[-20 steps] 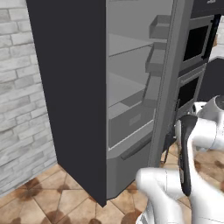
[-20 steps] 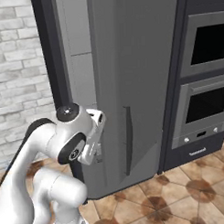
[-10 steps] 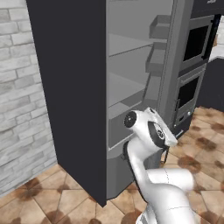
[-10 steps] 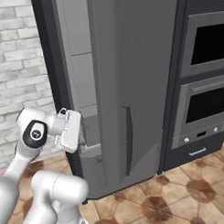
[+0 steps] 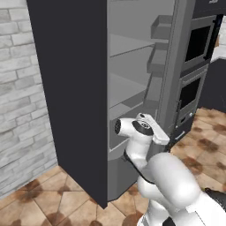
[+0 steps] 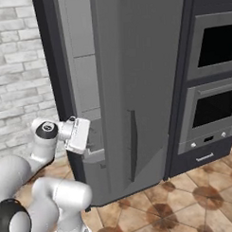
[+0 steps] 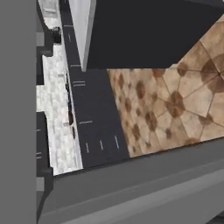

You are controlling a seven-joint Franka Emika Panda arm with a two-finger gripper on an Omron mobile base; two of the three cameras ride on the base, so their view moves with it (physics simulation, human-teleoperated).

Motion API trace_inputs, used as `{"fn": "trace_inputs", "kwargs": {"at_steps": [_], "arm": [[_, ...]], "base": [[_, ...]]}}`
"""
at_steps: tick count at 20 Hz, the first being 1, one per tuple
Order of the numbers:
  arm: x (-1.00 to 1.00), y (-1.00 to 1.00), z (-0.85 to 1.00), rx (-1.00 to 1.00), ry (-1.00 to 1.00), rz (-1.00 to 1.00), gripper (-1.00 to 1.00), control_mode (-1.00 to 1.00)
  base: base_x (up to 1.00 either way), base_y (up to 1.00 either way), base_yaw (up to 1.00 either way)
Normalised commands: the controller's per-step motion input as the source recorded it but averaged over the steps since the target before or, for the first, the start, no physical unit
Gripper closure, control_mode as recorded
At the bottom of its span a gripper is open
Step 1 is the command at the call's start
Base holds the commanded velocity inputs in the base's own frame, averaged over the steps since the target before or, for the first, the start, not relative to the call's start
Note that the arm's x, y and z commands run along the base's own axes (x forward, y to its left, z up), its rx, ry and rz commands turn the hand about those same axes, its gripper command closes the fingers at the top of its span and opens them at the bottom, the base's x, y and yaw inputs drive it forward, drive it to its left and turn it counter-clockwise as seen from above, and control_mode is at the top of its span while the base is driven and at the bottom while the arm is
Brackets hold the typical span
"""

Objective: Place one of the steaks on the plate and the other in the bowl. Then place the bowl in the fridge.

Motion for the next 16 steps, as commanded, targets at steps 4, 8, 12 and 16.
{"fn": "trace_inputs", "kwargs": {"at_steps": [4, 8, 12, 16], "arm": [[0.91, -0.05, -0.01, 0.0, 0.04, -0.16, -1.0, -1.0], [0.66, 0.23, 0.0, 0.0, 0.0, -0.06, -1.0, -1.0], [0.51, 0.21, 0.0, 0.0, 0.0, 0.01, -1.0, -1.0], [0.18, -0.38, -0.01, 0.0, 0.03, 0.04, -1.0, -1.0]], "base": [[0.0, 0.0, 0.0], [0.0, 0.0, 0.0], [0.0, 0.0, 0.0], [0.0, 0.0, 0.0]]}}
